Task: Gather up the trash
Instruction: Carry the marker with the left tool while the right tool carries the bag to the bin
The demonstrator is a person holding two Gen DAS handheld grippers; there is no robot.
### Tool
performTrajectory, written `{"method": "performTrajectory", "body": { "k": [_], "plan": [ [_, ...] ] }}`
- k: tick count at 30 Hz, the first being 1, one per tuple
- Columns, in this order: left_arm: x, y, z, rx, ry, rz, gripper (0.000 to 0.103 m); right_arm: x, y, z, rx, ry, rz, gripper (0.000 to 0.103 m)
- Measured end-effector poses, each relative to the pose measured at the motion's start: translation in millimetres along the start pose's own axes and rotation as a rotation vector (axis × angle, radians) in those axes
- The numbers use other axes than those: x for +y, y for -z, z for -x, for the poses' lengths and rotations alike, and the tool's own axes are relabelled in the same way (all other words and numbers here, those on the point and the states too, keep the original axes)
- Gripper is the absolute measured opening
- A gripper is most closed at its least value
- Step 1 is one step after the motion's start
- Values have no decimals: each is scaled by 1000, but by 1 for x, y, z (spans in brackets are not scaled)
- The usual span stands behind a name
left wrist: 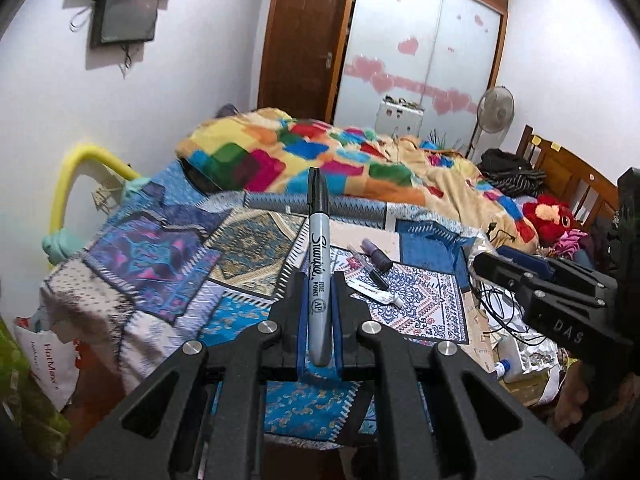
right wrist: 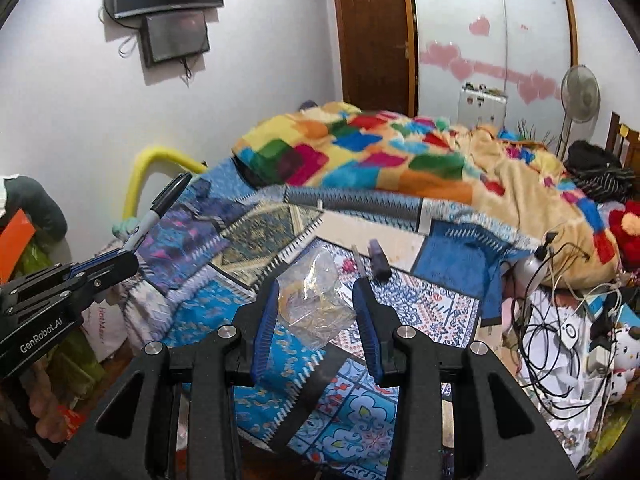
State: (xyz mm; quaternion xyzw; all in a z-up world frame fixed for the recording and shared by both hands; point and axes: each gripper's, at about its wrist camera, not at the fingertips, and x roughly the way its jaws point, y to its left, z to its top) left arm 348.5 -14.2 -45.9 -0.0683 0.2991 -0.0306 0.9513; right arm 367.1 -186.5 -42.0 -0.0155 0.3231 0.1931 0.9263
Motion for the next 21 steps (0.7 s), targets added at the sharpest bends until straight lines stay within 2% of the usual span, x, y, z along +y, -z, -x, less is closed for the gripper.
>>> {"method": "performTrajectory", "body": {
  "k": [10, 21],
  "plan": [
    [33, 12, 76, -60, -71, 15, 10, 45, 3, 45, -58, -49, 26, 35],
    [99, 50, 151, -66, -220, 65, 10, 113, 22, 62, -49, -166, 82, 35]
  ]
}}
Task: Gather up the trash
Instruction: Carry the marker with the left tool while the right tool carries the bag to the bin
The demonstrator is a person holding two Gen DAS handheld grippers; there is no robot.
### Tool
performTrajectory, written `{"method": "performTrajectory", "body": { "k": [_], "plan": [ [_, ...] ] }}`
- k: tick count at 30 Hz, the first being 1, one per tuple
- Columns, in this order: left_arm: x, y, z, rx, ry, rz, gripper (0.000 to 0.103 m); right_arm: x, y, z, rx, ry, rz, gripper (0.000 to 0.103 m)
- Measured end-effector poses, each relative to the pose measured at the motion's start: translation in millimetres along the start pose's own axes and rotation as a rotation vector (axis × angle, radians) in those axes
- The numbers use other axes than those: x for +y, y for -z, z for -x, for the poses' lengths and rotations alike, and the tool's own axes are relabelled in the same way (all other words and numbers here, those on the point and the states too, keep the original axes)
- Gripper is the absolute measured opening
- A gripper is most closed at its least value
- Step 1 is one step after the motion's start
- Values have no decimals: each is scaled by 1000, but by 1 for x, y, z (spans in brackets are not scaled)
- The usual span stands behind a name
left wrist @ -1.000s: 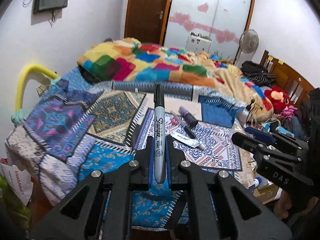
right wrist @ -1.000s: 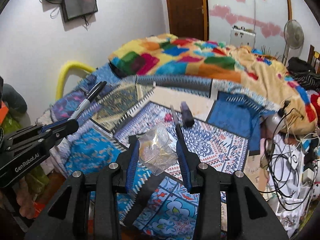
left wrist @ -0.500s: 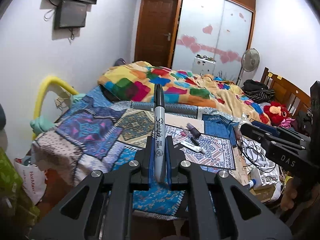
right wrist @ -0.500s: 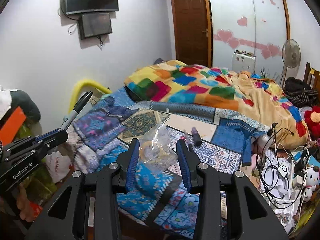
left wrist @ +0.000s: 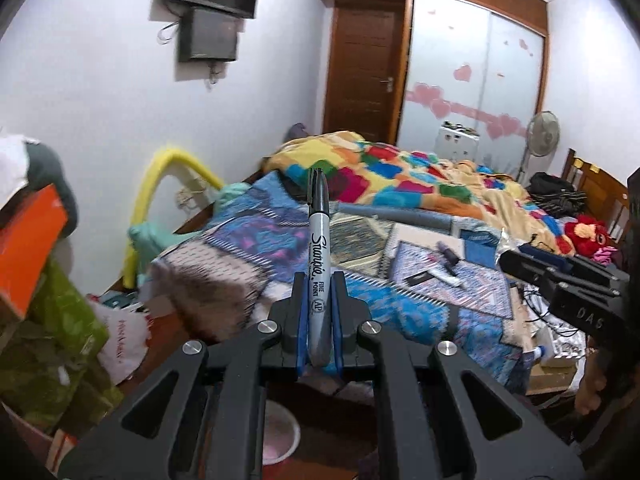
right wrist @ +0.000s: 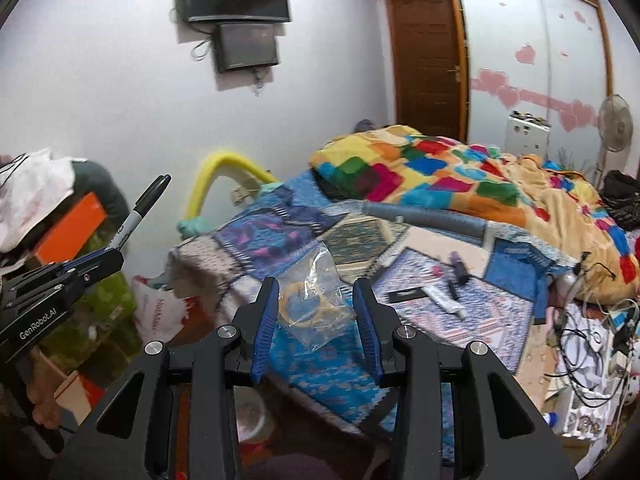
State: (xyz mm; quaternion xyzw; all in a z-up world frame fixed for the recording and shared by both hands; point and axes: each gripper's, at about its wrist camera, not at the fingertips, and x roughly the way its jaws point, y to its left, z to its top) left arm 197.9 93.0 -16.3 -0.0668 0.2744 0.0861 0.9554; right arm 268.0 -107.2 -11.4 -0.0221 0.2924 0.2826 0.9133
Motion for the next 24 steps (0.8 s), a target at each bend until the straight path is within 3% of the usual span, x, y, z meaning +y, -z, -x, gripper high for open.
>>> {"method": "performTrajectory", "body": {
  "k": [13, 24],
  "plan": [
    [77, 66, 4, 134, -97, 87, 10, 76, 17, -26, 71, -121, 99, 35],
    [112, 134, -47, 338, -91, 169, 10, 120, 47, -82, 239, -177, 158, 35]
  ]
}}
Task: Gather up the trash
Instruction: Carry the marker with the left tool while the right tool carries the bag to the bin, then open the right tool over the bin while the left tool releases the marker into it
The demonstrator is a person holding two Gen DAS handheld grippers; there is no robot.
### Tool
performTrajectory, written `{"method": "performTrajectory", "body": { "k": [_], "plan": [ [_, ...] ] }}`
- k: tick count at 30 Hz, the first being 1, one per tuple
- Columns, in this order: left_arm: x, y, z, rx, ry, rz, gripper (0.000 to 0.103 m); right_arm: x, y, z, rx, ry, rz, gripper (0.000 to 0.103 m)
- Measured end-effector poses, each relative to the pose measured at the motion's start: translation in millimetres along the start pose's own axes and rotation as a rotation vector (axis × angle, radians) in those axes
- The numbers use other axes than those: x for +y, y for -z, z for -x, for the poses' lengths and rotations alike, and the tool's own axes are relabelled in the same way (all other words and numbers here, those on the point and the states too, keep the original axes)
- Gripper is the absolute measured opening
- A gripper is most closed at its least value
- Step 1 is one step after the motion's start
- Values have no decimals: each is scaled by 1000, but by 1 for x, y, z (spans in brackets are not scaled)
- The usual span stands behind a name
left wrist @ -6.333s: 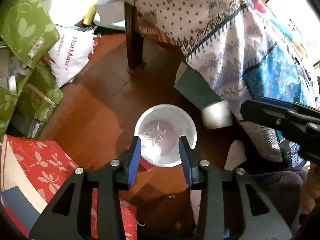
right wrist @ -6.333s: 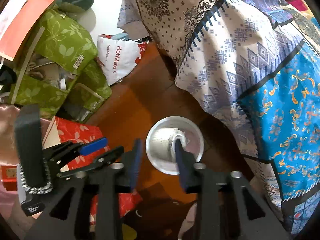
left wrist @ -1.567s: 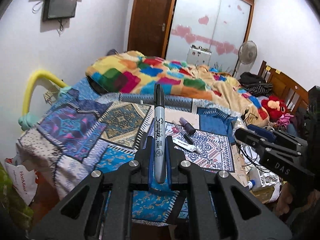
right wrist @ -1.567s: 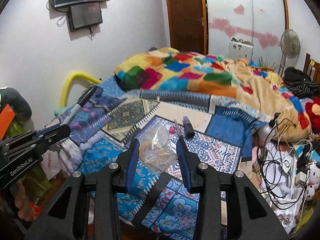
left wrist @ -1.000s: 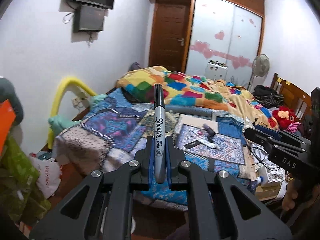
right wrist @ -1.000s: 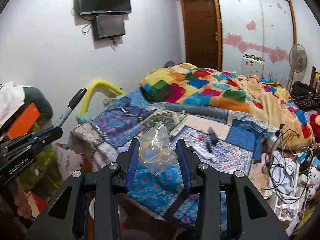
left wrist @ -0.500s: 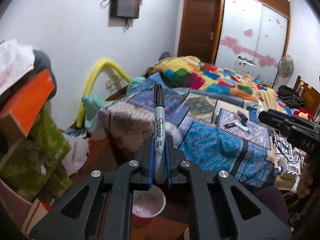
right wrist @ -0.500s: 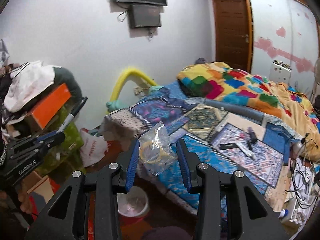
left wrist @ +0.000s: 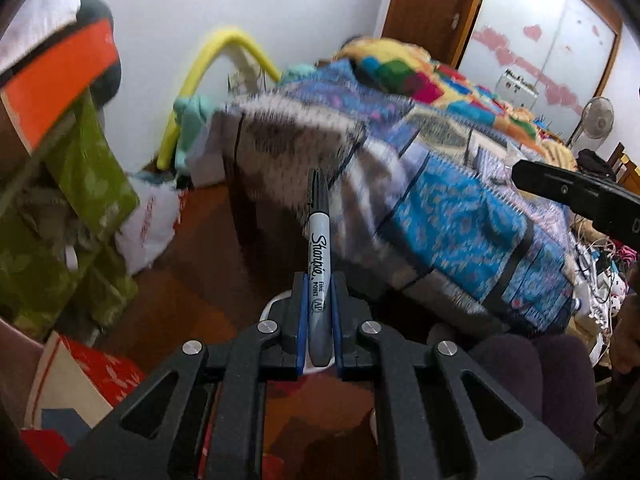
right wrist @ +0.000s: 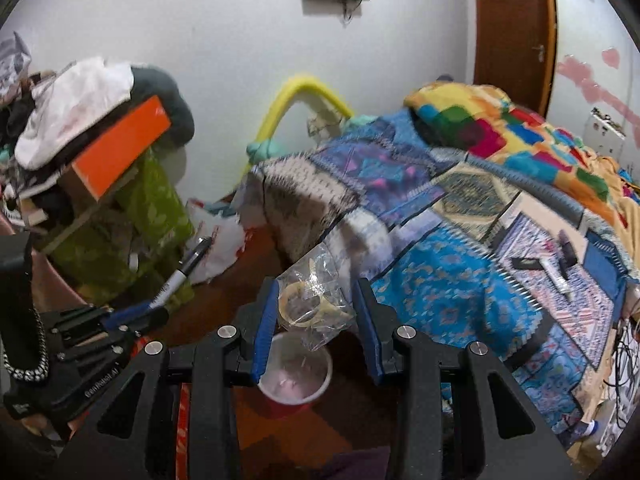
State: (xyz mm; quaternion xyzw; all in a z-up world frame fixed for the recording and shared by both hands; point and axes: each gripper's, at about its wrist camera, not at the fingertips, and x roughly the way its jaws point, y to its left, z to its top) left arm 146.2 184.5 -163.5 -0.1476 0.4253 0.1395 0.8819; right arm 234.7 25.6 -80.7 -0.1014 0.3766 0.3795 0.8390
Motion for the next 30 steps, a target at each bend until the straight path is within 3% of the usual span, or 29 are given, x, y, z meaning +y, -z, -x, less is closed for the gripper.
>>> {"method": "performTrajectory", "body": {
  "k": [17, 20, 25, 30],
  "plan": [
    [27, 32, -104, 253, -5, 106, 10, 18, 27, -134, 357, -107, -1, 35],
    [31, 34, -116, 280, -9, 122, 10, 19, 29, -155, 400, -99, 1, 35],
    [35, 35, -128, 299, -4, 145, 10, 10, 30, -182, 465, -167, -93, 36],
    [36, 32, -137, 311, -2, 152, 10, 10, 26, -189, 483, -180, -116, 49]
  ]
}}
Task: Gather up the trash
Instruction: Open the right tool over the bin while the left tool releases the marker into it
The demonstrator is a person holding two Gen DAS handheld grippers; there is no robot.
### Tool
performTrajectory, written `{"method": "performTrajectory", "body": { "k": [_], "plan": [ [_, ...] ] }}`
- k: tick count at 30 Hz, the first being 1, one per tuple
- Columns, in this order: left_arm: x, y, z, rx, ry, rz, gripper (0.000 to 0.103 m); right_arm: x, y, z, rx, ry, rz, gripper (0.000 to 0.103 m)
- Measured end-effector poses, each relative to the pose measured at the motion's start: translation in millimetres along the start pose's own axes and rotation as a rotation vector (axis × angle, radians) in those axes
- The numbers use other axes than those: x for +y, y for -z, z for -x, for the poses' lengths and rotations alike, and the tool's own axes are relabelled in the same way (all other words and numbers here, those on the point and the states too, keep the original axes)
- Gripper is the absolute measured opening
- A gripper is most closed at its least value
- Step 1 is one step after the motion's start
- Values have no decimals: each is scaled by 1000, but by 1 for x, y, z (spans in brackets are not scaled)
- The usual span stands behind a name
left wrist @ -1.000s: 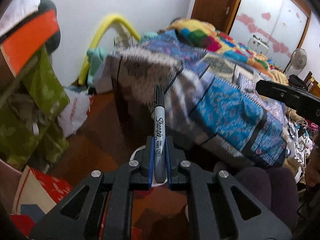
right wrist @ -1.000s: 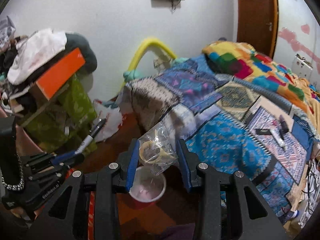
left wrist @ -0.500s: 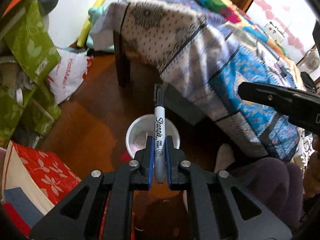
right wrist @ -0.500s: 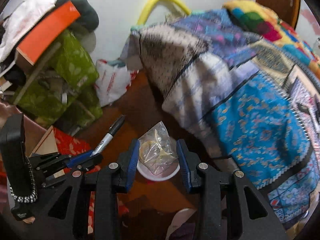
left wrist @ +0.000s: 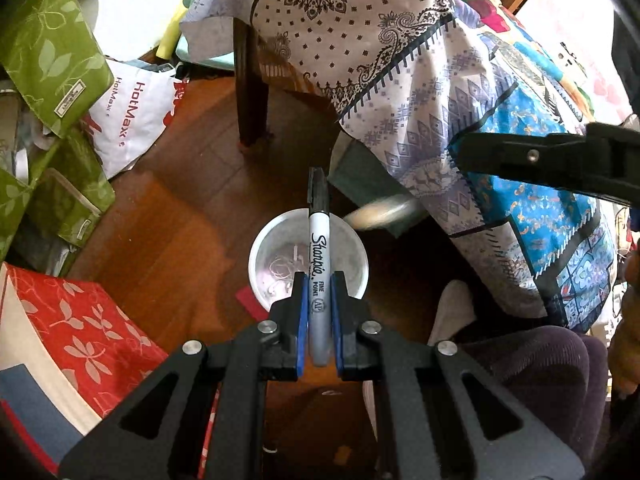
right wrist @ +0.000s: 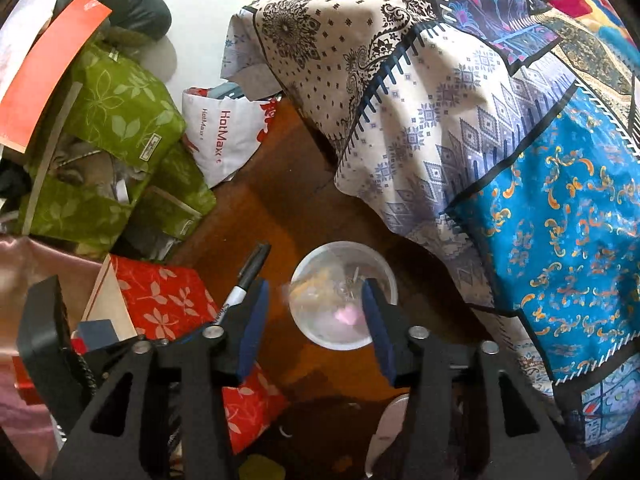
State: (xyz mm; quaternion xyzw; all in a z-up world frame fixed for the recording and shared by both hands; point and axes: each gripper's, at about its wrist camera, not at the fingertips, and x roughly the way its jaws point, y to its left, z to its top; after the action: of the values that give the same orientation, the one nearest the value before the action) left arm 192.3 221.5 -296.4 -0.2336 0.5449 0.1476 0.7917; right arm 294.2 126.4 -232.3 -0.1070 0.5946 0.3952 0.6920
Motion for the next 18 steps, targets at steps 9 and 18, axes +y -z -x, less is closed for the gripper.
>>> {"method": "performTrajectory", "body": {
  "k": [9, 18],
  "plan": [
    [-13, -16, -8, 32, 29, -36, 22, -2, 1, 15, -37, 63, 54, 49],
    [-27, -10, 10, -11, -33, -71, 33, -10, 14, 42, -72, 81, 68, 49]
  ]
}}
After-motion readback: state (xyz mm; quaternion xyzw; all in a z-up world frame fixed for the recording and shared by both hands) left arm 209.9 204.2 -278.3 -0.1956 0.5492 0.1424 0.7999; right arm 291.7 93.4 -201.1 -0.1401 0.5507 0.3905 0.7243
